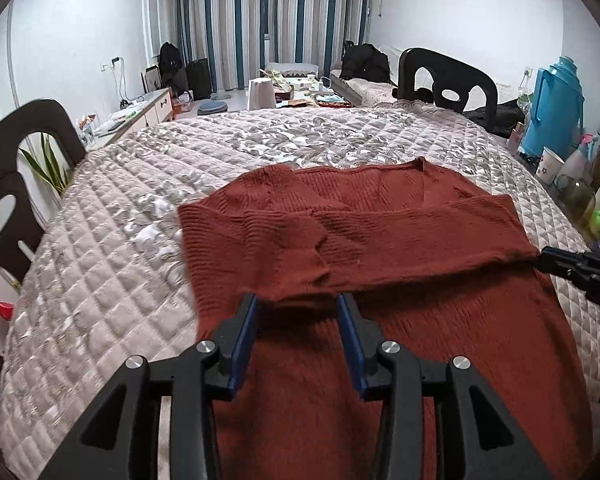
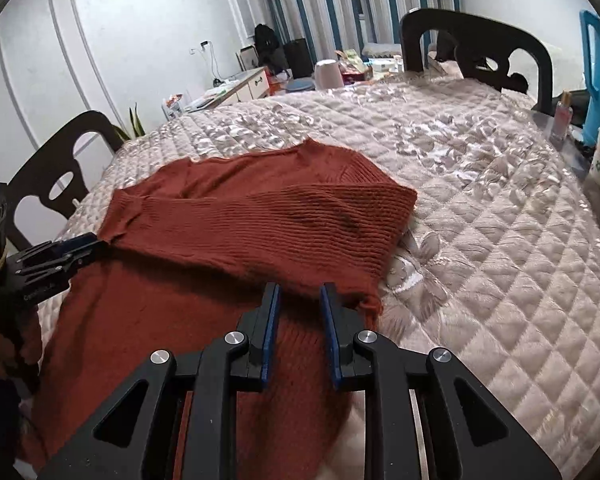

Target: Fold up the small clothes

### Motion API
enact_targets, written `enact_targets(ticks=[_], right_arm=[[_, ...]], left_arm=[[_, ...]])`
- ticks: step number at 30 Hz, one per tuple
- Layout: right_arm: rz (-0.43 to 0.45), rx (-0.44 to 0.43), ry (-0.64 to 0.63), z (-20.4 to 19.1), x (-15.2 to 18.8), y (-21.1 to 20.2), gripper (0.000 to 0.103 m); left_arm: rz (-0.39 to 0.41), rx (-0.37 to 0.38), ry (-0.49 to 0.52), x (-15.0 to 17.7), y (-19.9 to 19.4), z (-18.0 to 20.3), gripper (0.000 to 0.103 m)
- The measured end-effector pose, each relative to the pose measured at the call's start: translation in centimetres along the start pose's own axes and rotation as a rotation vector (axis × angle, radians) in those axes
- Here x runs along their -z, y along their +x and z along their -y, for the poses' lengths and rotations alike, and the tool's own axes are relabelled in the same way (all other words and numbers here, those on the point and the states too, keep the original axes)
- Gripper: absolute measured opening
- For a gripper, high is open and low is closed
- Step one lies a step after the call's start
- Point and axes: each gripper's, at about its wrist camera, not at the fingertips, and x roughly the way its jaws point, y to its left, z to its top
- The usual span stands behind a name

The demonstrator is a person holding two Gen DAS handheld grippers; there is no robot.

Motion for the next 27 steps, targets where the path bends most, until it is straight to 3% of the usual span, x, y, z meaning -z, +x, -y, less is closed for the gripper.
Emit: enact_targets(ticks=[10,14,22,27], right_arm=[[0.061,-0.048,0.0,-2.0,3.7,-6.9,0.022],[0.093,-0.068,0.014,-2.9,5.8,-9.6,0.038],[0.131,-0.106,0.014,-5.4,10.7,-13.9,0.038],[0.12,-0.134,0.033,-6.1,14.0,-15.2,0.038]], left_arm=[[0.041,0.015,-0.018,3.9,-6.1,-1.1,0.052],[0.069,0.024,-0.033,6.0,-9.2,-1.8,0.06],[0.139,0.042,-0.079,10.9,-14.9,-3.5,0.08],[0.139,0.052,-0.136,13.8,-16.7,-4.8,0.08]])
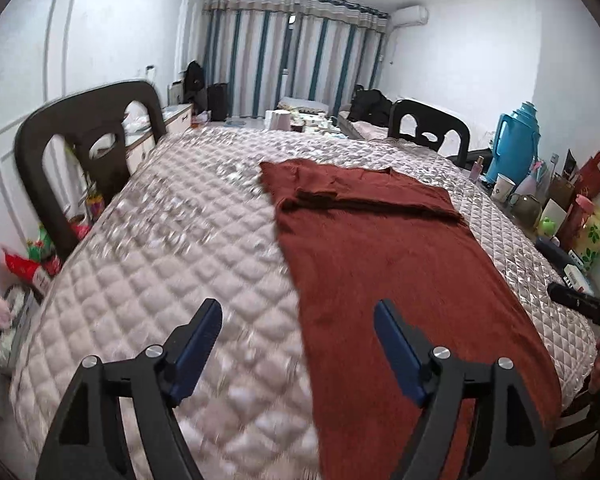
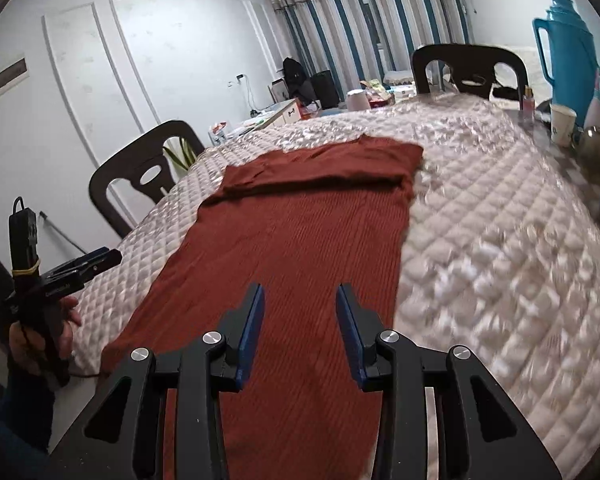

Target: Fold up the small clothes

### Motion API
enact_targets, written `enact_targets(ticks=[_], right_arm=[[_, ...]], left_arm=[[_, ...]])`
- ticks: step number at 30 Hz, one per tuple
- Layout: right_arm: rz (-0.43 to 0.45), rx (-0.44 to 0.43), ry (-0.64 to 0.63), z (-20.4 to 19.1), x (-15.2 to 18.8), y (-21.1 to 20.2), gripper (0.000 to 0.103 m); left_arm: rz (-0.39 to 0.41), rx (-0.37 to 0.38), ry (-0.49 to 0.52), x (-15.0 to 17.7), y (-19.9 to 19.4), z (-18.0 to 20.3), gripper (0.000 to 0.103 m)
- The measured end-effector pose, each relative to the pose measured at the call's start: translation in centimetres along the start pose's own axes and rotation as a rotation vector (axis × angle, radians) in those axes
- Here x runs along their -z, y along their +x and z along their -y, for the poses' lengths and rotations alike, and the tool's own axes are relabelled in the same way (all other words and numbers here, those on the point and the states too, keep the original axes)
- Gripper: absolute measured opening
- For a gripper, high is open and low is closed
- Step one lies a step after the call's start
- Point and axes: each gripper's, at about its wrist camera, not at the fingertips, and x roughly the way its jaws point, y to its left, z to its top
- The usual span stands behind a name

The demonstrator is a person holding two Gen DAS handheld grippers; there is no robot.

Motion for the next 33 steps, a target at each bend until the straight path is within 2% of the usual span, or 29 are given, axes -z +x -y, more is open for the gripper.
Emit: enact_targets(ticks=[5,9,13,20,23,29,31,33], right_arm=[[-0.026,-0.025,0.052,0.5,2.6,-1.0,0.038],[-0.048,-0.02,0.056,0.7,4.4,-2.0,0.038],[-0.064,-0.011,0.037,0.7,5.9,-3.3,0.038],[-0.119,0.003,0.051,1.5,8.3,-5.7,0.038],[-0.146,-0.001,0.064,1.7,9.1,-5.6,0.038],[-0.19,-0.03,0.075,1.6,10.8,-4.7,0.038],[-0.181,-0.039,0.073,1.5,11.0,-4.7,0.038],[-0.176,-0.055,0.082,1.5,11.1,-4.7,0.038]], left_arm=[[-0.025,0.037,-0.012,2.3,-1.1,-0.5,0.08],[-0.018,0.105,-0.031,4.1,-2.4,-0.7,0.08],[0.011,0.121,-0.018,5.2,-4.6,-0.9,0.08],[-0.005,0.16,-0.012,6.9,-8.8,-1.9,0.08],[-0.029,0.165,0.002,8.1,-8.3,-1.3,0.08],[-0.111,0.199,-0.024,10.1,-5.0,-0.1,0.08],[-0.121,0.209,-0.026,10.5,-4.4,0.3,0.08],[-0.099,0.201,-0.025,10.6,-4.3,0.7,0.08]])
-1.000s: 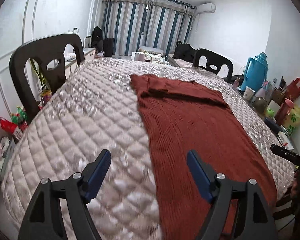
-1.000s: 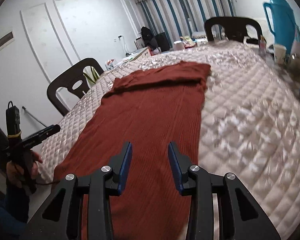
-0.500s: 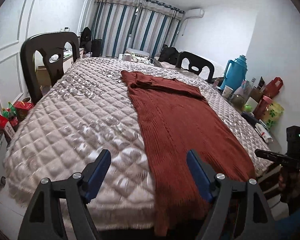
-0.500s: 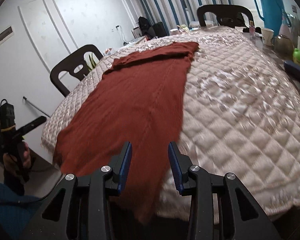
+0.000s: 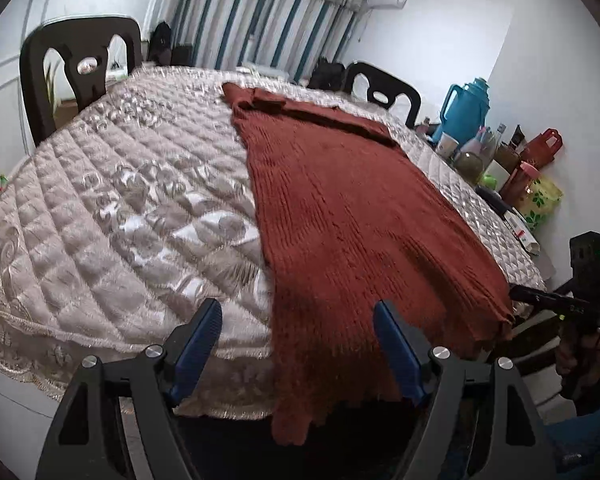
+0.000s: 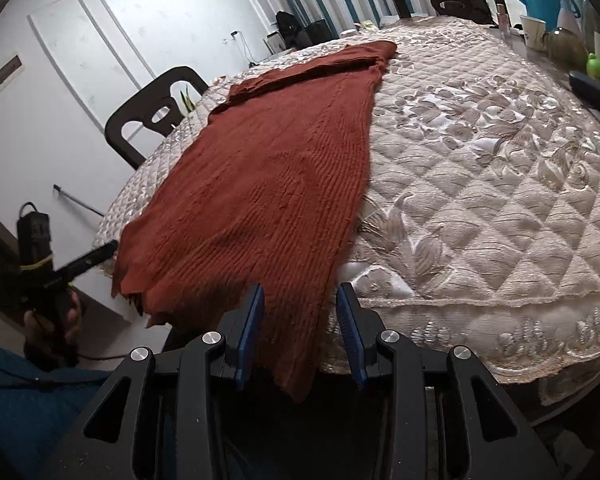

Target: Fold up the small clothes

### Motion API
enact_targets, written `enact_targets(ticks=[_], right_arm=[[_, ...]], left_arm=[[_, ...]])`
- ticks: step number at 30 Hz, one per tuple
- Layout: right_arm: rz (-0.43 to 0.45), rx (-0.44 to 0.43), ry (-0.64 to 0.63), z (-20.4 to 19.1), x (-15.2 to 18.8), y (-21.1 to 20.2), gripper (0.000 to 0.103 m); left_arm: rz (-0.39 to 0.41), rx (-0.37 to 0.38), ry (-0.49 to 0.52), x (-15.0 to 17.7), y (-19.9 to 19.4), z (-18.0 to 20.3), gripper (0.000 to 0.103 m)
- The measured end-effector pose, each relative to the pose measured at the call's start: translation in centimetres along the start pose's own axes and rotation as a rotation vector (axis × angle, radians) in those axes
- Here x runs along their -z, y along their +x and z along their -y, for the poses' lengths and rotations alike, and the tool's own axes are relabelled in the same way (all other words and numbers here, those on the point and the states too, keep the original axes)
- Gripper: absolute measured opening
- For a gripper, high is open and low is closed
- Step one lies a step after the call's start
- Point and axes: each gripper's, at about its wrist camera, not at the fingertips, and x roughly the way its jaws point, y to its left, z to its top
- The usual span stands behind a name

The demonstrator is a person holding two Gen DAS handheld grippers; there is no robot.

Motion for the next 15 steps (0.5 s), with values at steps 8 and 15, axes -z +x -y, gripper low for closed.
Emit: enact_targets(ticks=[8,15], right_arm=[[0.01,-0.065,0.02,-0.2,0.0,0.4,0.038],[0.025,-0.097,0.039,0.0,-0.1,0.7,0.031]], left_arm=[[0.003,0.058,-0.013,0.0,0.9,1.5,0.055],[-0.026,0.072,-0.115,-0.3,1.3,-0.2,0.013]])
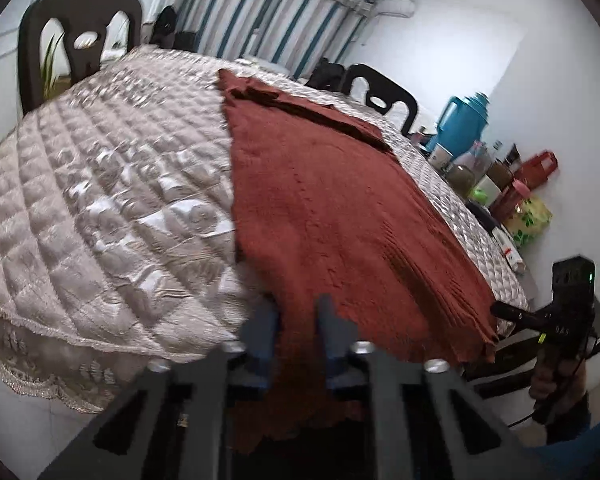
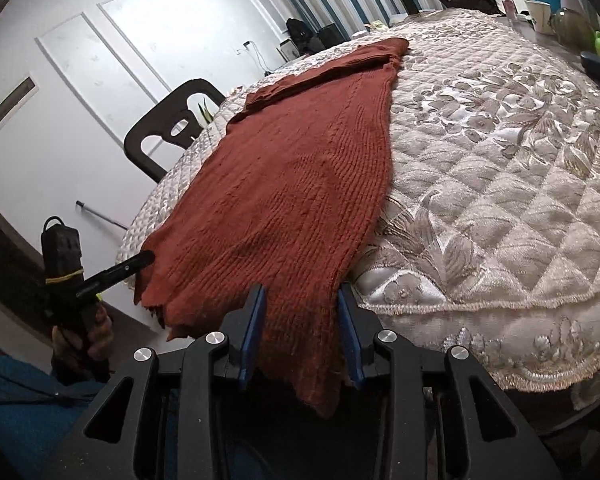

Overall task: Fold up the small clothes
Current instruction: 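Grasp the sweater hem with both grippers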

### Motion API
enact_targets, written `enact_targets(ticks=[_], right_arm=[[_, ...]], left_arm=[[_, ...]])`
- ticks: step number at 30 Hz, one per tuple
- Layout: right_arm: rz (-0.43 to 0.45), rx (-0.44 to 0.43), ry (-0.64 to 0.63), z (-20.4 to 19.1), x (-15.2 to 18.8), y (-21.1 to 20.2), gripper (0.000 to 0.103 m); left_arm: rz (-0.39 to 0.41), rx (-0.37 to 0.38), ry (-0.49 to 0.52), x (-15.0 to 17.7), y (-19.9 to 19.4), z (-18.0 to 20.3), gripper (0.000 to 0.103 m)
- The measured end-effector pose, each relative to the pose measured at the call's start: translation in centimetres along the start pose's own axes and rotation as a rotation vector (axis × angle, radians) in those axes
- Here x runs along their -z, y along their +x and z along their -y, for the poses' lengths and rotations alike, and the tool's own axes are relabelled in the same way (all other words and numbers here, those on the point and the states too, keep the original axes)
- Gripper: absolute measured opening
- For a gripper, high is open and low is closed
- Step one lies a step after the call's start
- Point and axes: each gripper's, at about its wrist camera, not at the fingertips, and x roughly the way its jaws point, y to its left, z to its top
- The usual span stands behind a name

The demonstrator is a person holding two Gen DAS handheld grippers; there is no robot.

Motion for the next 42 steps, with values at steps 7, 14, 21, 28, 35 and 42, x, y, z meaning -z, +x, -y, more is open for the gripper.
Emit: enact_targets(ticks=[7,14,21,28,35,42], right_arm=[[0.03,-0.06,0.023,0.2,-0.3,-0.4,0.008],[0.16,-0.151,0.097,1.8,-1.6,-3.3,0.008],[0.215,-0.235,0.095,1.7,-4.8,-2.9,0.008],[0.228,-0.272,0.136,3.0,-10.3,-0.8,0.008],[0.166,-0.191,0.256,6.9,-15.0,3.4,0.008],[0.025,-0.158,0.306,9.3,-15.6,6.8,0.016]], left_arm=[[0.024,0.06,-0.025,-0.8,-1.8,-0.5,0.01],[0.121,0.14,-0.088,-3.6,-3.7,-1.5,0.01],[0.165,0.207,-0.116,-7.7,-2.3,-1.5,0.01],[0.16,0.221,-0.182,-12.5,1.0,-2.4,0.01],[0.06,0.132,-0.269,-15.3,6.6,-5.1,0.01],[-0.041,0.119,-0.292,-14.2,8.8,-5.9,0.014]])
